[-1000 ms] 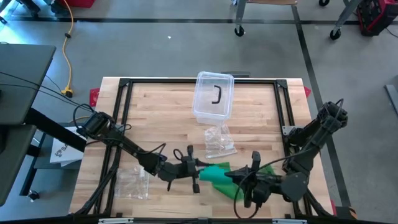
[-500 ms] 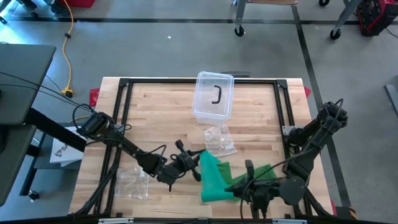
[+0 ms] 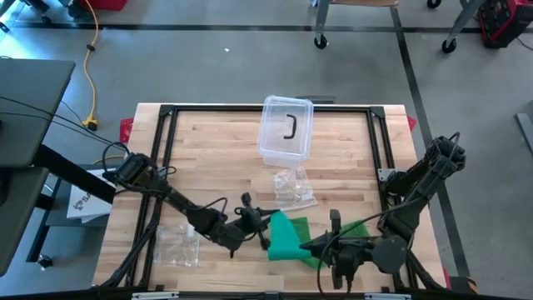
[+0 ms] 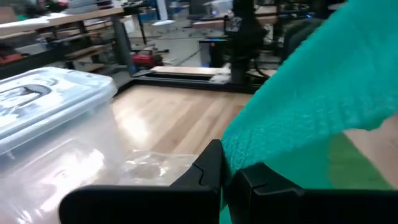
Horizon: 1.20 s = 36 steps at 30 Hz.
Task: Roll bandage
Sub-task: Roll the blue bandage
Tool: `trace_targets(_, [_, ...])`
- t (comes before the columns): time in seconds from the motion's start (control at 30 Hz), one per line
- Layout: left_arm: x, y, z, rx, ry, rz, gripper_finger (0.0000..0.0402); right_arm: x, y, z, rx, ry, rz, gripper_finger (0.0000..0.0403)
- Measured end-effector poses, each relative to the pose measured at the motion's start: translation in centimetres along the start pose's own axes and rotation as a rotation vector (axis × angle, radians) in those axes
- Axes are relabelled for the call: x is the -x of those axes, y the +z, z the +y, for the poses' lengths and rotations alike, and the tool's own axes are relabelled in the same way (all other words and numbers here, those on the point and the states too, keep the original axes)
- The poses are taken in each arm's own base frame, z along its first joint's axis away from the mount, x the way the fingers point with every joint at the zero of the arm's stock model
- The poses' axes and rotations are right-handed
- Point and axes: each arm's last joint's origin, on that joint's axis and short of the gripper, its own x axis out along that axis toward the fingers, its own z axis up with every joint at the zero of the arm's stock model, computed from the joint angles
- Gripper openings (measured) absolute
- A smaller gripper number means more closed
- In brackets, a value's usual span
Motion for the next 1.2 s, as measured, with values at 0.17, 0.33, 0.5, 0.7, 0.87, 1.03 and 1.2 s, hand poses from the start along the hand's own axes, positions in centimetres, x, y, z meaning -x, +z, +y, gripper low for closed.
trace_targets(0.17, [0.1,0.5,-0.6,0.008,-0.186,-0.019,0.0,0.1,-0.4,-0.2,0.024,-0.104,0.066,0.0004])
trace_targets(0.33, [2.2,2.0,-2.7,0.09,-0.546,-0.098,0.0,0.0,-0.9,-0.7,0.066,-0.244,0.147,0.0004])
trace_targets(0.5, [5.0,4.7,-5.2,0.118,-0.786,-0.18,0.0,-0.3,-1.5,-1.0,0.077,-0.27,0.19,0.0004])
trace_targets(0.7, [8.0,8.9,-7.3,0.021,-0.906,-0.368,0.0,-0.8,-2.1,-1.3,0.084,-0.247,0.217,0.0004])
trace_targets(0.87, [10.3,12.3,-7.9,-0.101,-0.886,-0.521,0.0,-0.8,-2.4,-1.1,0.079,-0.19,0.221,0.0004])
trace_targets(1.03, [12.7,14.6,-7.0,-0.161,-0.812,-0.545,0.0,-0.8,-2.6,-1.0,0.059,-0.154,0.225,0.0004])
trace_targets(1.2, [13.7,15.0,-6.5,-0.177,-0.747,-0.501,0.0,-0.8,-2.7,-1.0,0.053,-0.149,0.228,0.0004])
